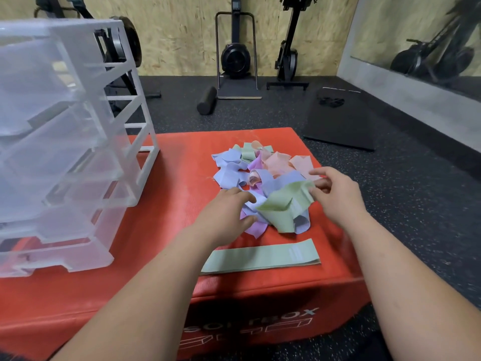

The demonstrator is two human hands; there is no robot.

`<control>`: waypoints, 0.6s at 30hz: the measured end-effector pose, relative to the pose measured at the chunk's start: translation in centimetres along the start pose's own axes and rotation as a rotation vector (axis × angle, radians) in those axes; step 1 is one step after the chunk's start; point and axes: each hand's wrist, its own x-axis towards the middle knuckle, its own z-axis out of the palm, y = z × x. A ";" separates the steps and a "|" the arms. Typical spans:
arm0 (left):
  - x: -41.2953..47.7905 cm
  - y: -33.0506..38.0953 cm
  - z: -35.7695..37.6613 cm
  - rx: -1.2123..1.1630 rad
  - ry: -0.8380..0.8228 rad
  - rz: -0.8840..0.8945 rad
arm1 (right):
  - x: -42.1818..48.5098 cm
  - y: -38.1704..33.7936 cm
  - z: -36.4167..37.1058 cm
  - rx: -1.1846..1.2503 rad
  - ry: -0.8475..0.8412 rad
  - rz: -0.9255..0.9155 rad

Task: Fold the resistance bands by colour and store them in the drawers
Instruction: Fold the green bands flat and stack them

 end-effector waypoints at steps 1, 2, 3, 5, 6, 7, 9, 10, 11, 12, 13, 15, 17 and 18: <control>0.0 0.2 -0.1 -0.007 0.011 -0.004 | -0.1 -0.5 -0.1 0.035 0.015 -0.024; 0.0 0.4 -0.2 -0.021 0.023 -0.010 | -0.1 -0.9 -0.1 0.058 0.025 -0.048; 0.0 0.6 -0.3 -0.039 0.035 -0.017 | -0.2 -1.4 -0.1 0.074 0.033 -0.069; -0.1 1.0 -0.4 -0.073 0.056 -0.030 | -0.5 -2.0 0.1 0.109 0.039 -0.090; -0.1 1.1 -0.4 -0.083 0.064 -0.035 | -0.6 -2.2 0.2 0.120 0.034 -0.090; -0.2 1.2 -0.5 -0.089 0.072 -0.037 | -0.7 -2.4 0.3 0.122 0.027 -0.087; -0.3 1.4 -0.4 -0.100 0.076 -0.041 | -0.9 -2.5 0.4 0.108 0.012 -0.079; -0.3 1.5 -0.4 -0.113 0.075 -0.041 | -0.9 -2.5 0.4 0.107 0.006 -0.075; -0.4 1.5 -0.3 -0.134 0.077 -0.036 | -1.0 -2.6 0.4 0.125 -0.004 -0.069; -0.4 1.7 -0.4 -0.162 0.082 -0.030 | -1.0 -2.6 0.4 0.165 -0.020 -0.061; -0.5 1.8 -0.4 -0.195 0.096 -0.020 | -1.1 -2.8 0.3 0.212 -0.047 -0.052; -0.4 2.1 -0.5 -0.265 0.143 -0.007 | -1.5 -3.6 0.3 0.292 -0.108 -0.056; -0.1 2.6 -0.7 -0.333 0.194 -0.005 | -1.8 -4.5 0.4 0.326 -0.144 -0.088; 0.0 2.9 -0.8 -0.360 0.213 -0.004 | -1.9 -4.9 0.4 0.333 -0.160 -0.108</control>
